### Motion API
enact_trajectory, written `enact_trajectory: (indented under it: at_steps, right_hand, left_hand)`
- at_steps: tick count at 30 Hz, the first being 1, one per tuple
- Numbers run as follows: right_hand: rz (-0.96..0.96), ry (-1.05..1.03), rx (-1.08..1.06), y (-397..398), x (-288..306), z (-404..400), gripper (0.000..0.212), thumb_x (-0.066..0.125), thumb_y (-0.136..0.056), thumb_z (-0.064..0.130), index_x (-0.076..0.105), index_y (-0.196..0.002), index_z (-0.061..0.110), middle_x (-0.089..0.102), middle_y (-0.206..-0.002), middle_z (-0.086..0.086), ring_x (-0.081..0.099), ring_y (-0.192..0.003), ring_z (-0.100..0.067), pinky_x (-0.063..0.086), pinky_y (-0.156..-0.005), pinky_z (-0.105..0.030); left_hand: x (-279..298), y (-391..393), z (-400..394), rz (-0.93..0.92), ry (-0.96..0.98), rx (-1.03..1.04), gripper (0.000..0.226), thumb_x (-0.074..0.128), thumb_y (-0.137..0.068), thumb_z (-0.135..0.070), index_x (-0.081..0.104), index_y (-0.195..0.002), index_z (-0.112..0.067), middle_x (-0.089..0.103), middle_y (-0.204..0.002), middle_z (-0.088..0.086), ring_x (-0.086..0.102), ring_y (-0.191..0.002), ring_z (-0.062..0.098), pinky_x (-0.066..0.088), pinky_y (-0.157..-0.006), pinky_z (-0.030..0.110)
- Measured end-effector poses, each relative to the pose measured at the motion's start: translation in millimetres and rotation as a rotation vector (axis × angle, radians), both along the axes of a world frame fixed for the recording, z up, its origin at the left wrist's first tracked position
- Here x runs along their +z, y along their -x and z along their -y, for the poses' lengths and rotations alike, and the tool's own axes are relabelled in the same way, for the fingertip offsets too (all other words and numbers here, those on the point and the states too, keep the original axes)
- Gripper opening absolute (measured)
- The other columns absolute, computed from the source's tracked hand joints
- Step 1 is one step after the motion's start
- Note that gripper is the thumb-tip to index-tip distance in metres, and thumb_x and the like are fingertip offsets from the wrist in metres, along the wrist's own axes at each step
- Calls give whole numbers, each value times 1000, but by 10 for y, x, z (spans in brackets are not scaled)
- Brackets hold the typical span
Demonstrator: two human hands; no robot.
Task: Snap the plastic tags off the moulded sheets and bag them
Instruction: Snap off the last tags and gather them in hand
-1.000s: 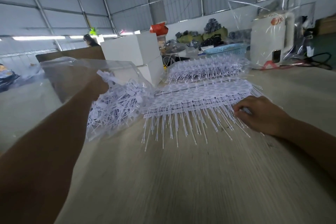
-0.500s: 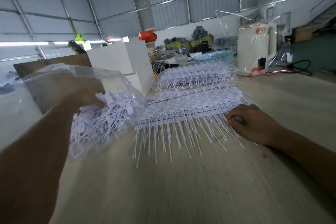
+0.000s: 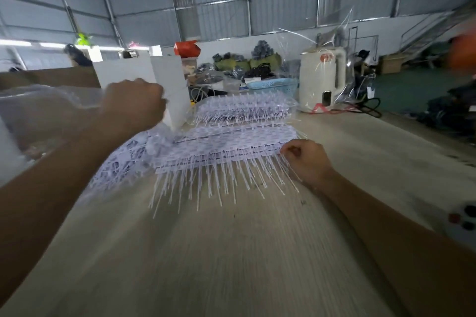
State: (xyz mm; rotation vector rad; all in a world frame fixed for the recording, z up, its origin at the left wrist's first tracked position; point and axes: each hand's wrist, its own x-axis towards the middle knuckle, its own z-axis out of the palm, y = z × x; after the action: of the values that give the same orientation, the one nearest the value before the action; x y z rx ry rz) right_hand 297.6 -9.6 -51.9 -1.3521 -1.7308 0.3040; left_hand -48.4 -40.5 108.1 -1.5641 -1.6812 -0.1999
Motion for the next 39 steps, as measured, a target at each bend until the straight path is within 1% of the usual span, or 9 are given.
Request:
enact_trajectory:
  at_steps: [3, 6, 8, 12, 15, 28, 33, 37, 39]
  right_hand:
    - [-154, -35, -275, -74, 117, -39, 21, 55, -96, 19, 76, -97, 14, 75, -97, -12, 68, -91, -32, 51, -79, -32]
    - [-286, -24, -510, -254, 214, -77, 25, 48, -98, 19, 71, -102, 9, 72, -102, -19, 65, -97, -40, 45, -75, -33]
    - [-276, 64, -521, -367, 156, -80, 27, 47, -98, 17, 71, -104, 6, 72, -106, -20, 66, -100, -39, 49, -80, -36]
    - [-206, 221, -430, -433, 28, -101, 27, 50, -95, 16, 73, -108, 10, 71, -114, -15, 64, -107, -36, 49, -89, -35]
    - [-132, 236, -396, -393, 40, -131, 28, 49, -93, 17, 74, -105, 14, 71, -111, -14, 65, -103, -36, 46, -83, -33]
    - [-241, 232, -397, -463, -1, -157, 26, 49, -90, 20, 74, -98, 14, 73, -100, -10, 66, -94, -33, 53, -83, -35]
    - [-275, 220, -400, -479, -15, -196, 26, 50, -90, 19, 74, -98, 13, 73, -99, -11, 66, -93, -34, 54, -83, -36]
    - [-302, 184, -378, -523, -43, -214, 19, 54, -91, 16, 73, -90, 11, 69, -86, -12, 65, -85, -32, 49, -74, -31]
    - [-322, 172, -383, -527, -38, -224, 23, 51, -93, 16, 74, -92, 10, 70, -89, -14, 67, -86, -35, 55, -78, -38]
  left_hand:
    - [-238, -603, -120, 107, 185, -194, 26, 48, -102, -35, 66, -107, -16, 67, -95, 14, 63, -82, 33, 49, -71, 39]
    - [-578, -853, -444, 290, 517, -229, 41, 48, -104, -37, 53, -139, -15, 54, -141, 14, 52, -127, 33, 46, -100, 43]
    - [-829, -928, -576, 321, 702, -205, 49, 50, -104, -36, 47, -143, -6, 46, -150, 14, 45, -135, 31, 39, -109, 39]
    - [-1108, -920, -721, 431, 572, -283, 6, 63, -93, -25, 62, -96, -19, 65, -115, 10, 59, -104, 28, 51, -89, 39]
    - [-1087, -947, -709, 507, 513, -302, 12, 67, -86, -21, 58, -80, -27, 66, -98, 2, 62, -94, 23, 54, -82, 37]
    - [-725, -862, -568, 524, 422, -367, 14, 63, -95, -29, 62, -107, -22, 65, -109, 3, 61, -101, 27, 51, -92, 44]
    - [-571, -887, -439, 493, 317, -437, 8, 63, -96, -29, 60, -100, -24, 62, -94, -1, 60, -91, 26, 46, -75, 36]
    - [-394, -934, -313, 594, 293, -543, 10, 68, -94, -28, 59, -98, -27, 64, -98, -4, 62, -84, 23, 54, -82, 43]
    - [-348, -968, -260, 634, 269, -601, 10, 68, -94, -27, 59, -99, -28, 61, -95, -10, 61, -84, 19, 53, -83, 41]
